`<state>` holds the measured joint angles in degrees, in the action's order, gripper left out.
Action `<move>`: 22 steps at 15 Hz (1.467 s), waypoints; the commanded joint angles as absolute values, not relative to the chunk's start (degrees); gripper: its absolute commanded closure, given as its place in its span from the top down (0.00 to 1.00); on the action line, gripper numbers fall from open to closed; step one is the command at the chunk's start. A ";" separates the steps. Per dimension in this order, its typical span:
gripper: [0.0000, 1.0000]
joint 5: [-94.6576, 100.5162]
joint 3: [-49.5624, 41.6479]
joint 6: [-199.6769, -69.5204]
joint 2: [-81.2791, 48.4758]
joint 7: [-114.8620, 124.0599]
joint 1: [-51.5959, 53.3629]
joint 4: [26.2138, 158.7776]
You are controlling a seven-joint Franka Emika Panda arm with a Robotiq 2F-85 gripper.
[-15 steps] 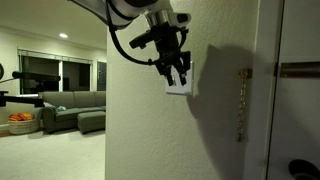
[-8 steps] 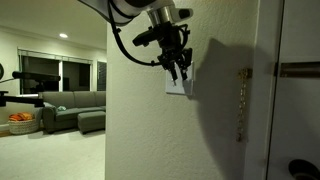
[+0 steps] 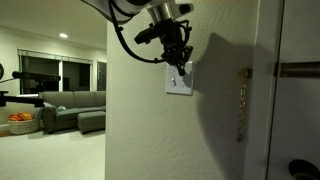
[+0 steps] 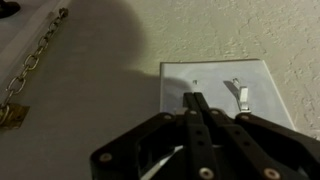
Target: Flip the right light switch down
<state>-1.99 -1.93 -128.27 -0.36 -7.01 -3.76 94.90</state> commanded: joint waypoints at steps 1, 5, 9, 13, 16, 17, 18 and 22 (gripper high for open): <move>0.09 -3.34 -2.32 -130.13 0.14 -8.68 -3.50 94.82; 0.11 -3.67 -2.13 -129.91 -0.44 -8.61 -3.35 94.24; 0.08 -5.28 -1.90 -129.31 -0.82 -9.16 -3.23 94.27; 0.06 -6.16 -1.75 -129.04 -1.66 -9.98 -3.24 94.18; 0.06 -5.51 -1.73 -128.48 -2.13 -10.07 -3.23 94.28; 0.06 -5.07 -1.78 -128.17 -2.23 -10.06 -3.25 94.56; 0.06 -5.09 -1.79 -127.90 -2.30 -10.20 -3.27 94.71; 0.06 -4.46 -1.79 -126.84 -2.76 -10.25 -3.37 95.91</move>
<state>-4.58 -1.46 -127.73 -2.31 -8.99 -3.60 94.55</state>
